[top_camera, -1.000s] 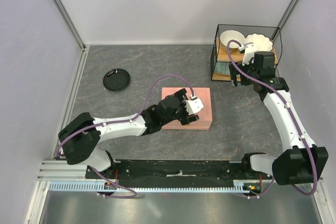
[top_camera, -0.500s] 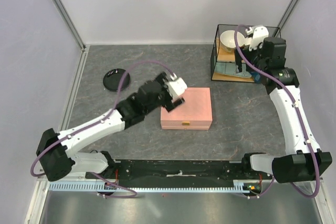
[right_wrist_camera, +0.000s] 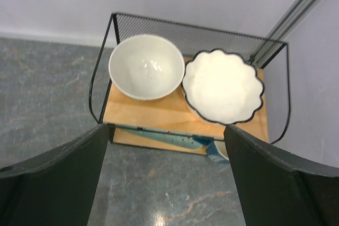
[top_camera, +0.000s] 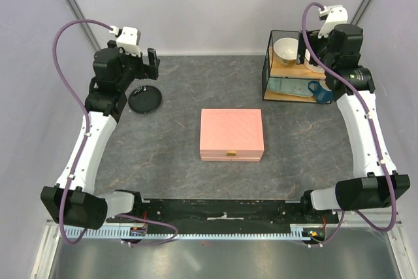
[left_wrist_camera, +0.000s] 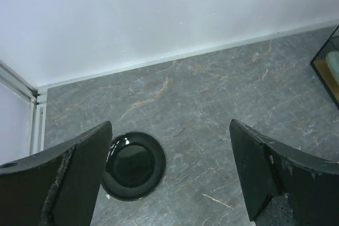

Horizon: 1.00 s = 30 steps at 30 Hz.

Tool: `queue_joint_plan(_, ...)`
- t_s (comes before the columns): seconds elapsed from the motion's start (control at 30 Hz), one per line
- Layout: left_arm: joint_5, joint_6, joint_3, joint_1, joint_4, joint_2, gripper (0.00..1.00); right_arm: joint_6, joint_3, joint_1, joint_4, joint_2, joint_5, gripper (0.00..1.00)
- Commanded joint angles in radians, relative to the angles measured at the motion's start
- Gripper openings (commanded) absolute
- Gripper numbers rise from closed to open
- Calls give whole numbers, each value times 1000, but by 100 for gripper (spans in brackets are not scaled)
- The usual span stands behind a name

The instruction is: Organize the mixed jewelry

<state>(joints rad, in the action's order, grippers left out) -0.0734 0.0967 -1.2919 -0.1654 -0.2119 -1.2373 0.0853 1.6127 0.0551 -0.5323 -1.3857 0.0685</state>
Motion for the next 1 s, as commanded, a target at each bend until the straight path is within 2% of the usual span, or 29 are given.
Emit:
queue_joint_plan(0.0,-111,-113,-61,33,-24,4,99,-25,70,0,106,13,57,98)
queue_joint_plan(0.43,-198,-207,-153,144,-15,-42,99,-21,122,2,144,4,88,98)
queue_joint_plan(0.97,-224,-184,-213,164,-4,-53,99,-18,122,0,137,-3,97,98)
